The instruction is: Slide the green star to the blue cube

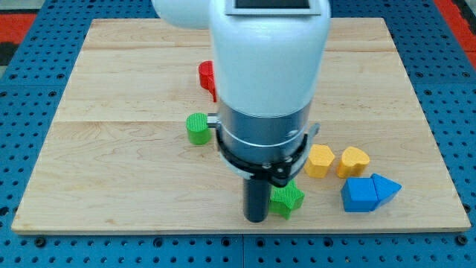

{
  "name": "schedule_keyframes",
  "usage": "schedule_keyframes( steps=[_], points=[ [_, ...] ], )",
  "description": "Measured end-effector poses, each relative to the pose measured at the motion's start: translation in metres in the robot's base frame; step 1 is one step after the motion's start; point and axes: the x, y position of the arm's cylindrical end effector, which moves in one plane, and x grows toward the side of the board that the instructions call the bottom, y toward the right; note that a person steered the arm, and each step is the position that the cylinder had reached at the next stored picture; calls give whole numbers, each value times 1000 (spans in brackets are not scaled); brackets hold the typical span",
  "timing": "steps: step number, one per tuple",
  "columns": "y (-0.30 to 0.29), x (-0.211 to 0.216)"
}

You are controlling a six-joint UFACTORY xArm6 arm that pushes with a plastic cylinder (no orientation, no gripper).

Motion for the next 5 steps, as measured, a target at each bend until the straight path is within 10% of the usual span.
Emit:
schedule_keyframes(
  steps=[5],
  points=[
    [11,-54]
  ],
)
